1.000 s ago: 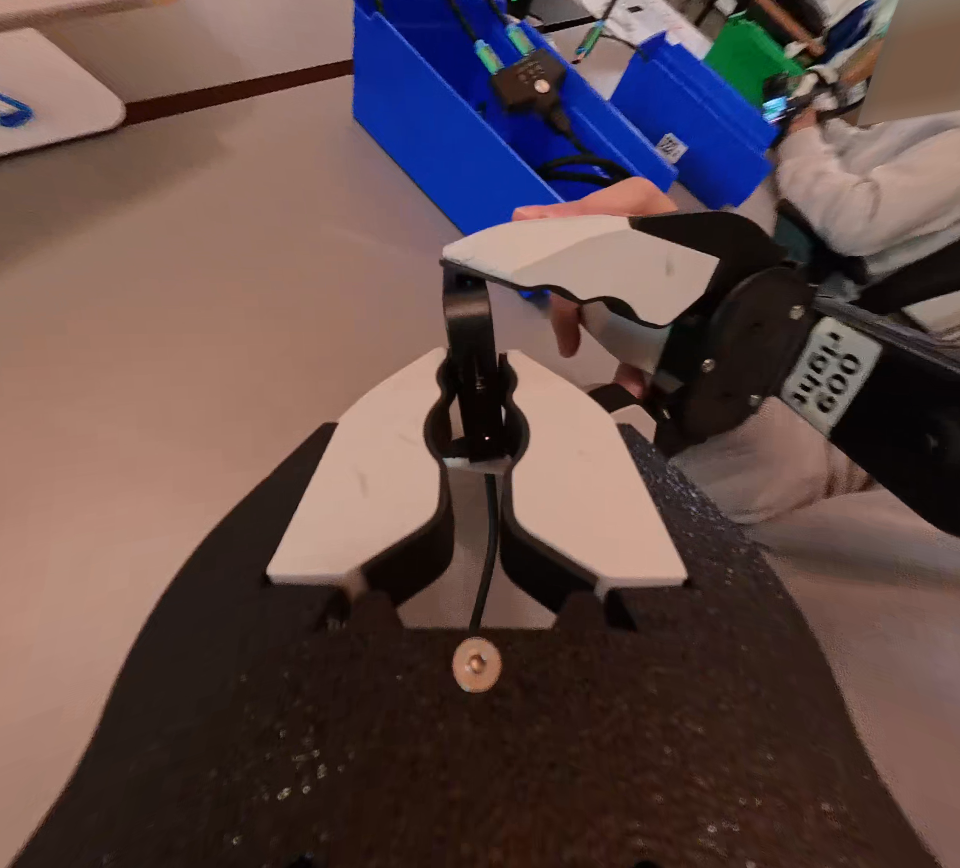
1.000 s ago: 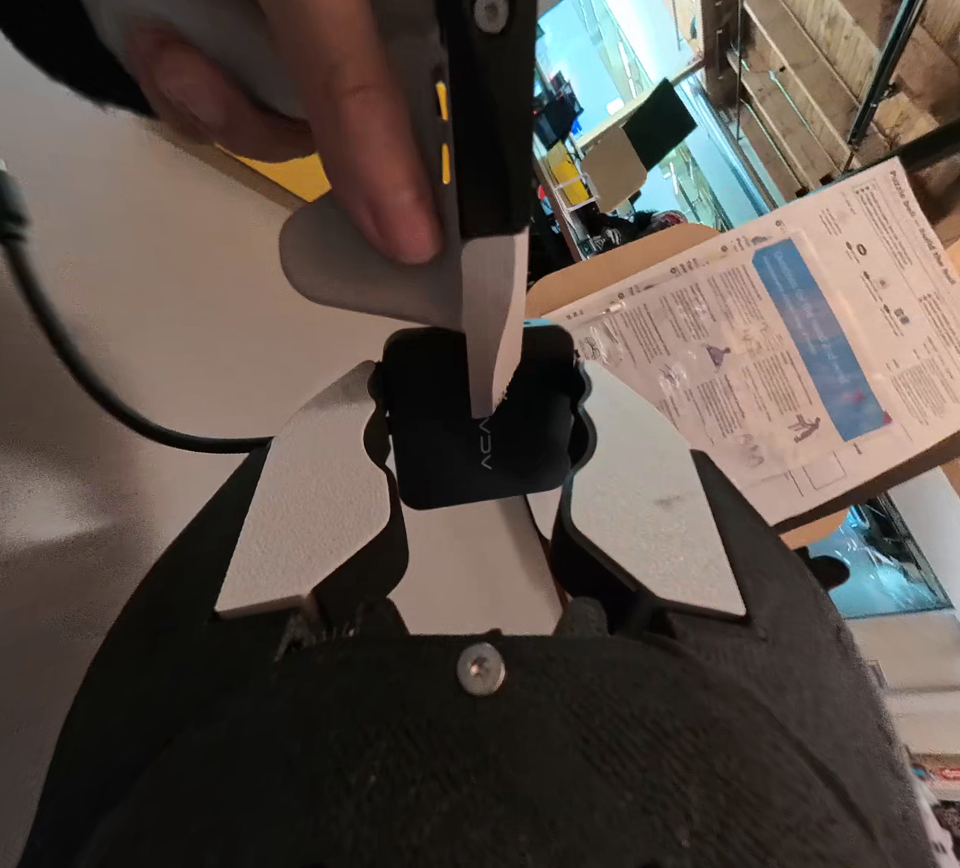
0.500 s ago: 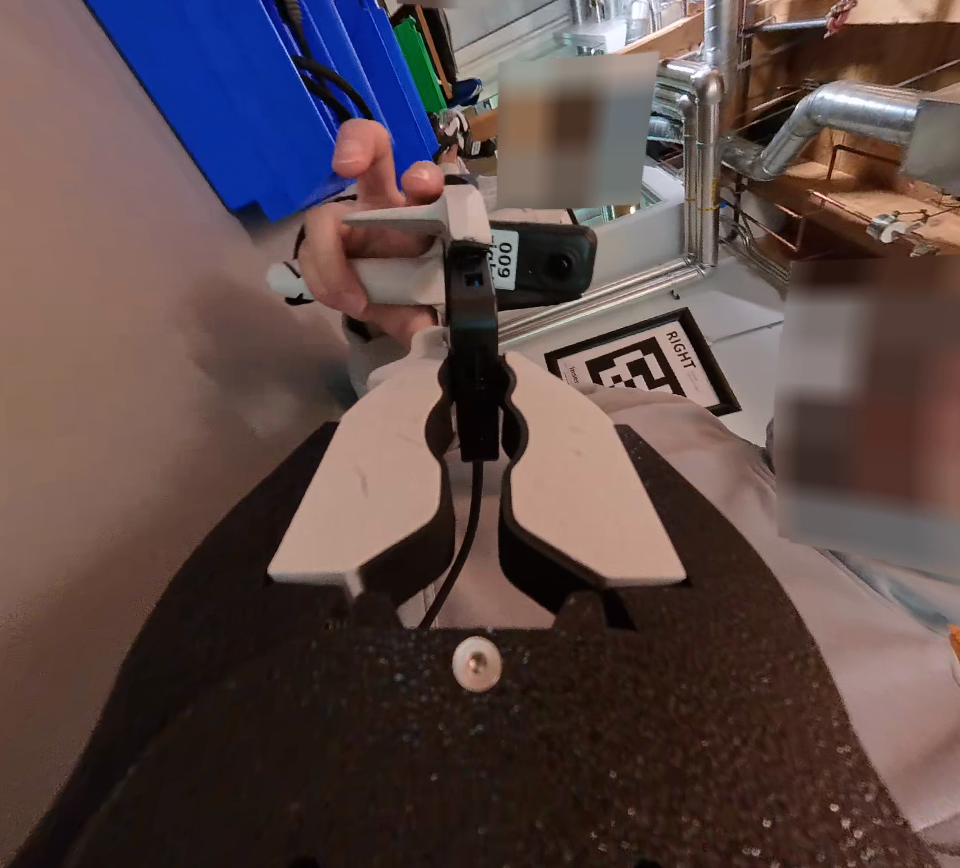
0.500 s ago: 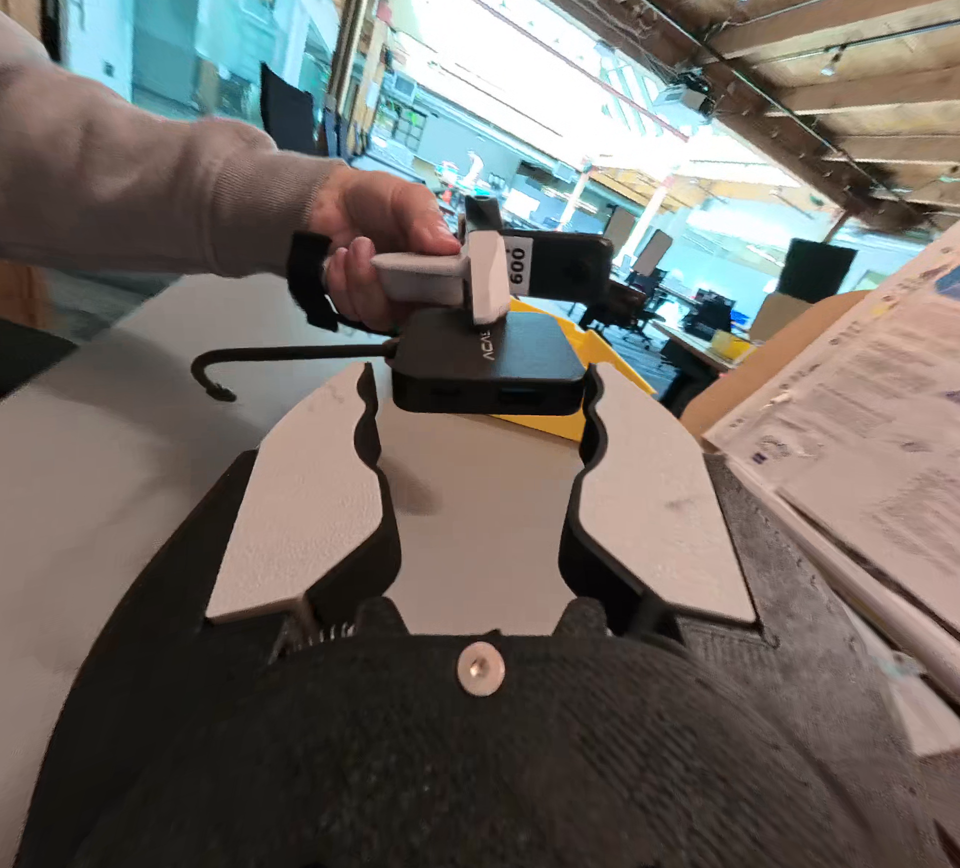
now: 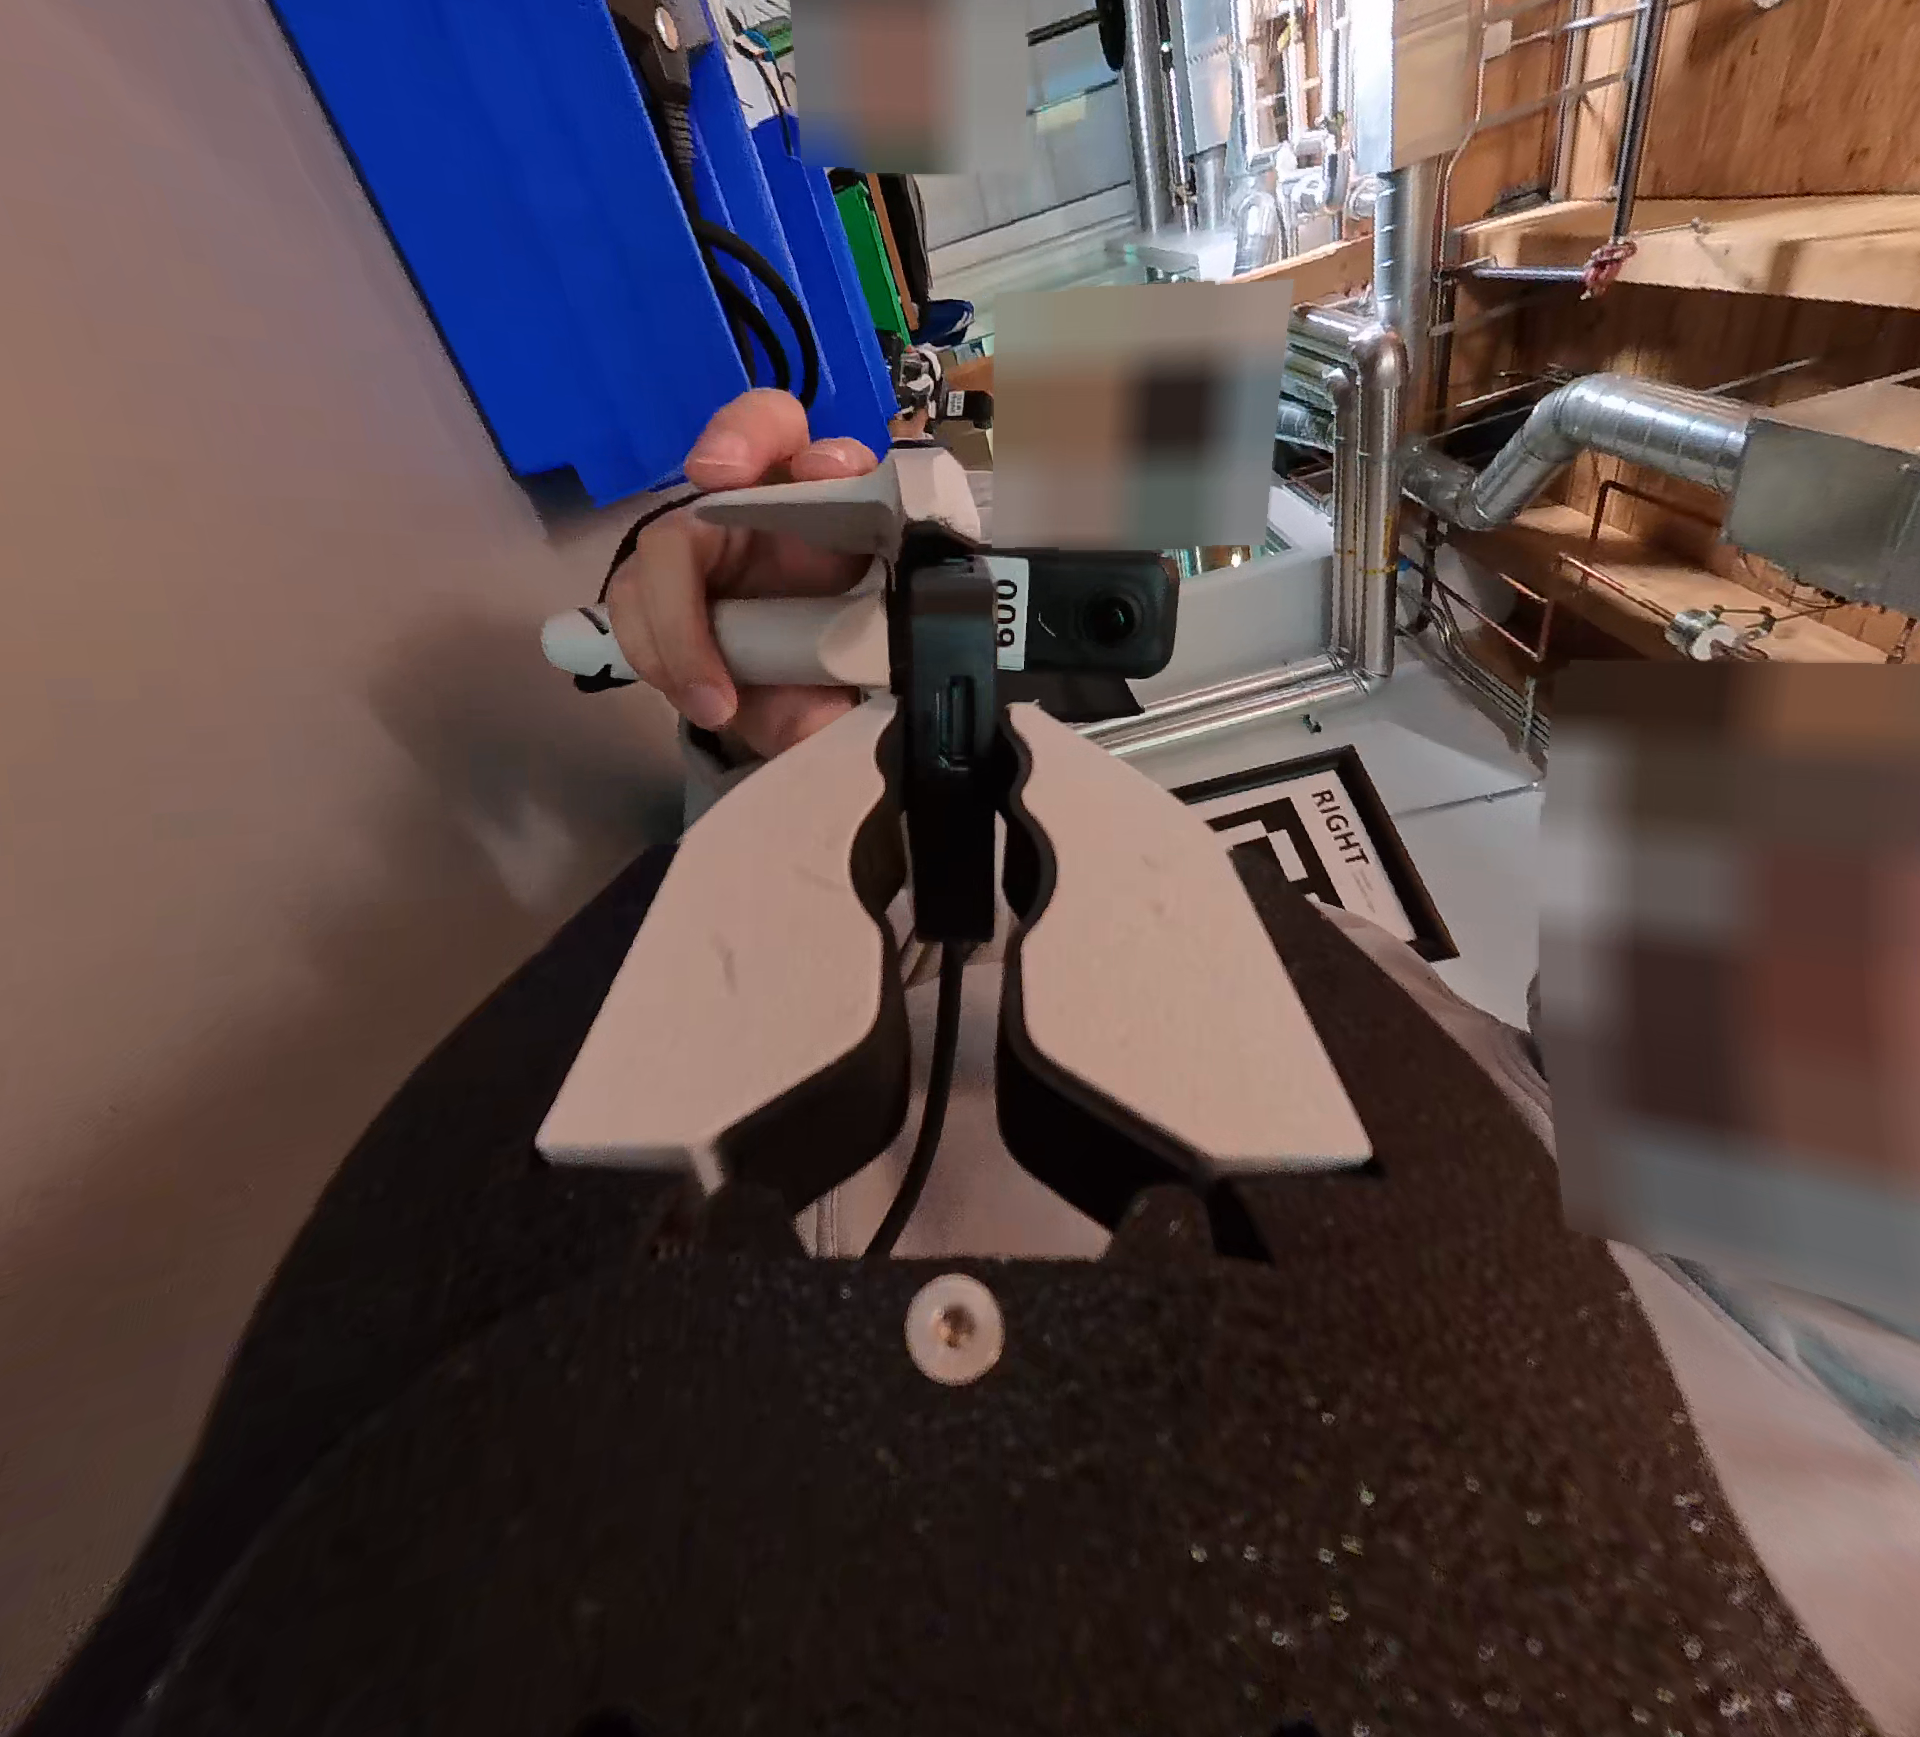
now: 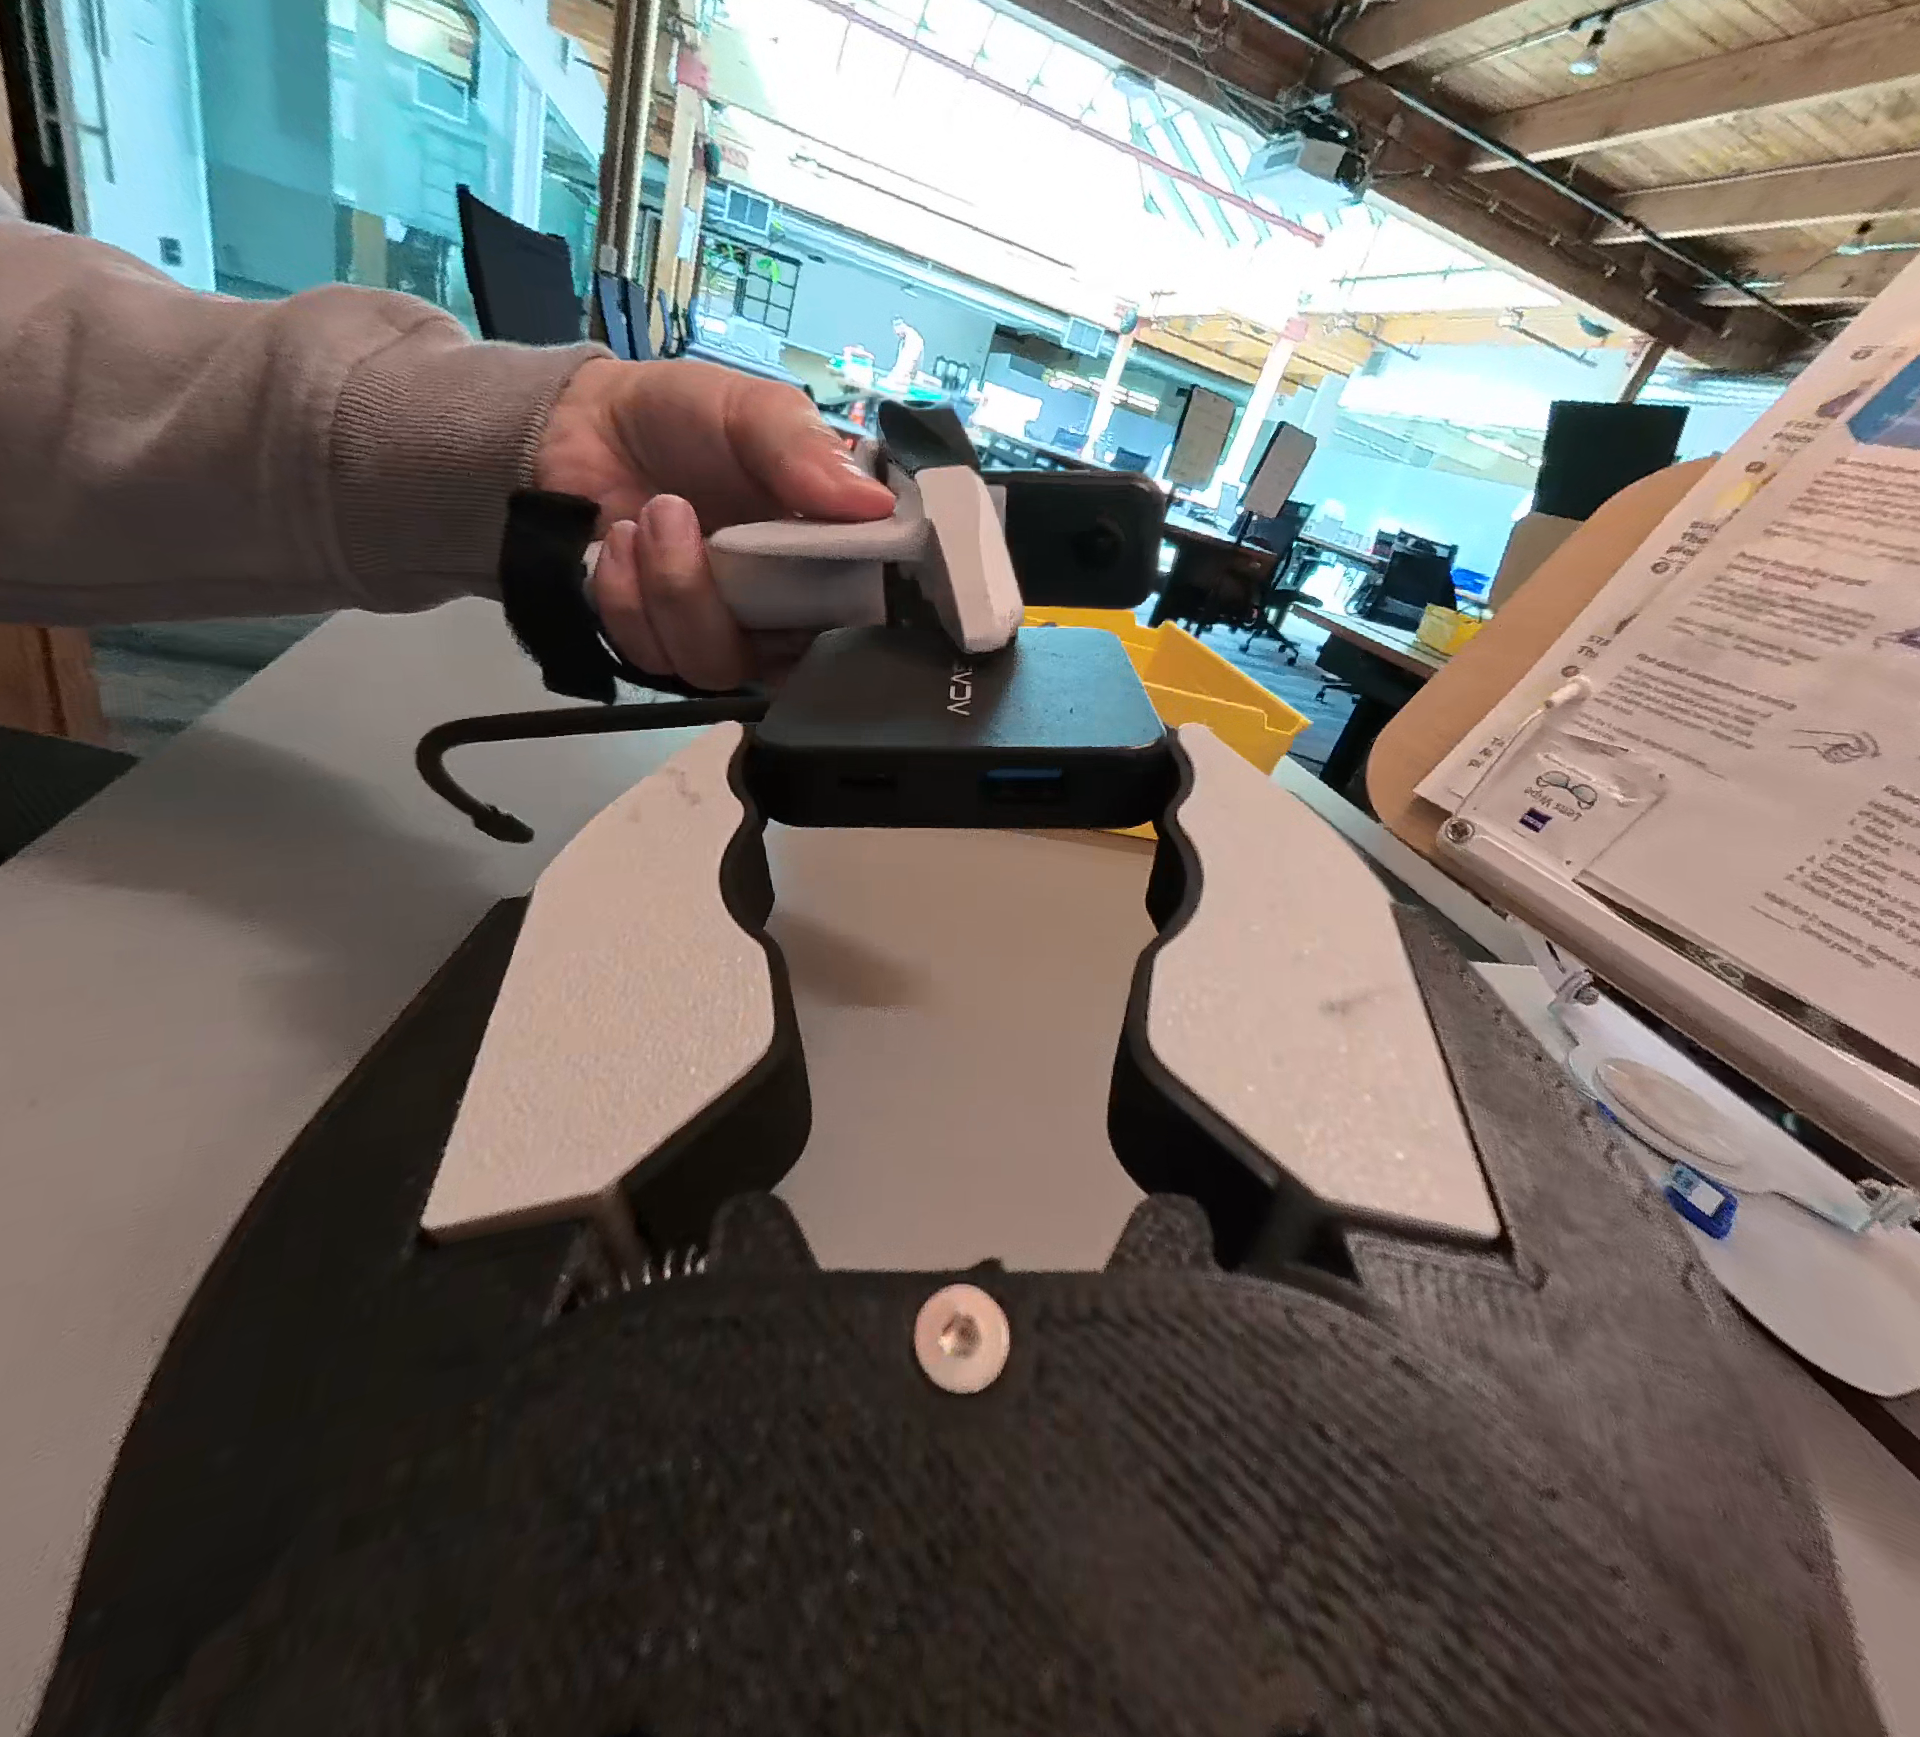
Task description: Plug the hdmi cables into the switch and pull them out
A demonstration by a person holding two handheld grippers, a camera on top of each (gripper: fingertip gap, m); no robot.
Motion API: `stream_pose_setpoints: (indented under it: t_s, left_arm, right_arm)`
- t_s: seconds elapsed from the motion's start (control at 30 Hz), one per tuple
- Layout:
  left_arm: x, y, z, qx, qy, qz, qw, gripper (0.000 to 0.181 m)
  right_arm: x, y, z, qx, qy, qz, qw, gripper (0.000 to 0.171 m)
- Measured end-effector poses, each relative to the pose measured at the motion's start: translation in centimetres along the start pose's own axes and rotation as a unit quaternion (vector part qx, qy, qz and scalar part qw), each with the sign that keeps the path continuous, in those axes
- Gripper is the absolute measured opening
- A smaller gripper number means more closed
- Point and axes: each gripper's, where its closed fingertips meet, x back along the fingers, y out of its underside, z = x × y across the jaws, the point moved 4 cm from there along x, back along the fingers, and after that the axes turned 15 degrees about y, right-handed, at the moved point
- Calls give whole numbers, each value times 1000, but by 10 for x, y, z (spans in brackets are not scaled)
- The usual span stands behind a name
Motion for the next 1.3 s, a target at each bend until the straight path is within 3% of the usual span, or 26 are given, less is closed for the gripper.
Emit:
stream_pose_setpoints:
  t_s: [0.33,0.87,1.03,1.13,1.2,1.27,1.3]
  left_arm:
    - [-5,-1,0,-13,-16,5,1000,13]
    - [-1,-6,-12,-23,-32,45,998,14]
    - [6,-16,11,-150,-56,44,986,23]
    - [44,-38,52,-289,-142,72,944,23]
    - [106,-63,69,-357,-309,130,872,25]
    - [188,-83,78,-344,-484,207,778,41]
    - [224,-88,77,-315,-535,234,748,43]
  right_arm:
    - [2,2,2,-13,5,0,1000,77]
    - [-1,13,4,-2,18,-39,999,72]
    - [2,6,10,-80,8,-21,997,72]
    - [13,3,27,-111,33,-11,993,72]
    - [19,5,34,-110,53,-9,992,72]
    - [21,4,35,-117,60,1,991,72]
    - [21,3,36,-118,63,5,991,72]
